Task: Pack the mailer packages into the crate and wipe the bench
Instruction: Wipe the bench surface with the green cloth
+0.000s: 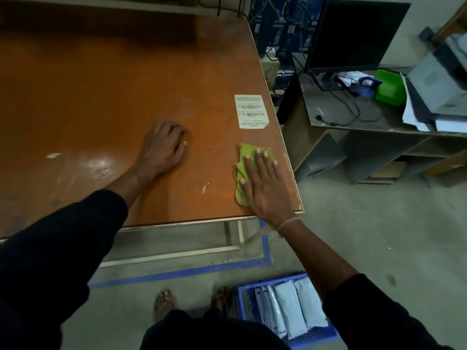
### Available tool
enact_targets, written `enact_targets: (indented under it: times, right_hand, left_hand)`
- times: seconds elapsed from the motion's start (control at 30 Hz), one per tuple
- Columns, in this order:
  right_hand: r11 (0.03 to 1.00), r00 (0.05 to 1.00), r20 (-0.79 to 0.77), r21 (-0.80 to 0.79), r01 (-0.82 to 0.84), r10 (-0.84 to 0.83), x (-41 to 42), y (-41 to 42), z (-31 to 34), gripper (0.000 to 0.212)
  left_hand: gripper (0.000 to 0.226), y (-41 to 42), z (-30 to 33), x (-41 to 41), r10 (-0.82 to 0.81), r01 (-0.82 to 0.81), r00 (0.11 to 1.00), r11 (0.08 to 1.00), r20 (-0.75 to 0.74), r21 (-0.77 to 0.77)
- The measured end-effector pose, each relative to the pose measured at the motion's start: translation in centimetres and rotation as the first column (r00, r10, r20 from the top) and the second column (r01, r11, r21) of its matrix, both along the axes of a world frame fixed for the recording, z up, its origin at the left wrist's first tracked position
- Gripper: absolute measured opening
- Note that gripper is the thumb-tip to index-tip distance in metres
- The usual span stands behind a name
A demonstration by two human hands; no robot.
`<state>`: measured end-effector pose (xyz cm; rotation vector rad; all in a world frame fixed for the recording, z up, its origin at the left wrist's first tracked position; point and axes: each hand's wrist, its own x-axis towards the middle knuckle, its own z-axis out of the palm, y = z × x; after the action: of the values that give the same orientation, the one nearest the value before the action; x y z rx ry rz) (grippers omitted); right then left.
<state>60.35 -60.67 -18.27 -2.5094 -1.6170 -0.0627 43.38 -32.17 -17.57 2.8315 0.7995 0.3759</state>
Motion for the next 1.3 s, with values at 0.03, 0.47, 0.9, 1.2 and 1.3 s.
enact_targets:
  times: [0.03,0.47,0.9,1.2,1.3]
  right_hand:
    - [0.999,0.999,-0.009,-0.011,-0.048,0.048,0.6,0.2,0.3,0.062]
    - [0.950,0.952,0.000,-0.051,0.307,-0.307,6.9,9.6,0.4,0.068]
    - [0.997,0.997,-0.054,-0.049,-0.052,0.050,9.3,17.3,0.3,0.064]
    - [0.999,0.999,-0.036,-0.031,0.036,-0.037,13.1,19.8,-0.1,0.069]
    - [0.999,0.999,-0.011,-0.028,-0.042,0.041,16.6,19.5,0.0,0.067]
  left_hand:
    - [0.051,0.7,0.1,0.1,0.027,-0.027,1.000,1.000,-0.012,-0.011]
    - [0.051,5.1,0.7,1.5,0.144,-0.147,0.989,0.985,-0.039,-0.091]
    - [0.051,5.9,-0.4,1.9,0.140,-0.139,0.990,0.989,0.010,-0.049]
    - [0.051,6.1,-0.5,1.6,0.134,-0.132,0.991,0.990,0.029,-0.044]
    - [0.054,7.2,-0.5,0.8,0.085,-0.084,0.996,0.996,0.010,-0.030]
